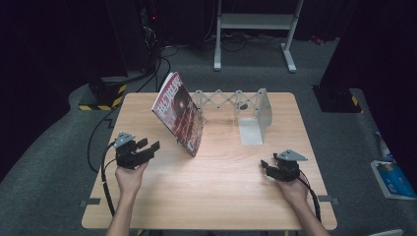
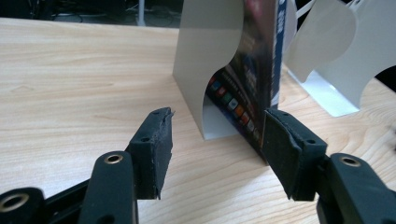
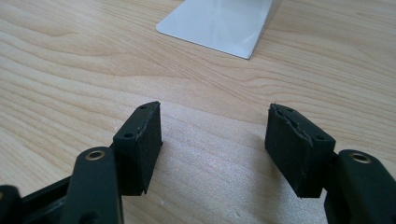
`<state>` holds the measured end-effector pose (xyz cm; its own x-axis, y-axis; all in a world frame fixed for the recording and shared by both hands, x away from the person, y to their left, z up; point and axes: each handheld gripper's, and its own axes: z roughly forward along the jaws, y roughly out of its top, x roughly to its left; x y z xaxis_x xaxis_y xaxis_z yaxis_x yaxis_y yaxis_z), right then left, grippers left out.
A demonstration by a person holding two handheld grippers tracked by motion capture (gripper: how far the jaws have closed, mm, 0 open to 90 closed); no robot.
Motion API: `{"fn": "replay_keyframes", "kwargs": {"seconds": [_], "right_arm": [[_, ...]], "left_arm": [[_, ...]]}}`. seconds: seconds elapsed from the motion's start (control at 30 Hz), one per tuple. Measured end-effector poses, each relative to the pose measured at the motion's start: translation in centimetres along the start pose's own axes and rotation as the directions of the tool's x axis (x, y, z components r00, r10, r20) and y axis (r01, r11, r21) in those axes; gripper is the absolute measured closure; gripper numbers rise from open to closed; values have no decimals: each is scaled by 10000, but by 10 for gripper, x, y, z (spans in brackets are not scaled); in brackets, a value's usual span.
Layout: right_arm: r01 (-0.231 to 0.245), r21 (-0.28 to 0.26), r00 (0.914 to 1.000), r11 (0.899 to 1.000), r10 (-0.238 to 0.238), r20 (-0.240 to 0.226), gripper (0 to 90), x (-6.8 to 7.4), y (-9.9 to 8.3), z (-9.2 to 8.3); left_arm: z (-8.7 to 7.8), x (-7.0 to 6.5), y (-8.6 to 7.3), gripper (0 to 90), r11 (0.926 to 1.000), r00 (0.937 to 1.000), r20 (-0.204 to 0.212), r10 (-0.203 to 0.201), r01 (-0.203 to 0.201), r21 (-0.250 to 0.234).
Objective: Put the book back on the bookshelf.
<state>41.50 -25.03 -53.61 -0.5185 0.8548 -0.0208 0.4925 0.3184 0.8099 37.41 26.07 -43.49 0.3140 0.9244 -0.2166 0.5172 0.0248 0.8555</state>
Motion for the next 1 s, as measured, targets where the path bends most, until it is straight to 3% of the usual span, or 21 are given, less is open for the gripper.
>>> {"fn": "replay_keyframes", "kwargs": {"seconds": [1.0], "right_arm": [[3, 4, 10000, 10000, -3, -4, 364, 0, 0, 0]], "left_arm": [[19, -8, -29, 430, 9990, 10000, -6, -47, 48, 437]]}}
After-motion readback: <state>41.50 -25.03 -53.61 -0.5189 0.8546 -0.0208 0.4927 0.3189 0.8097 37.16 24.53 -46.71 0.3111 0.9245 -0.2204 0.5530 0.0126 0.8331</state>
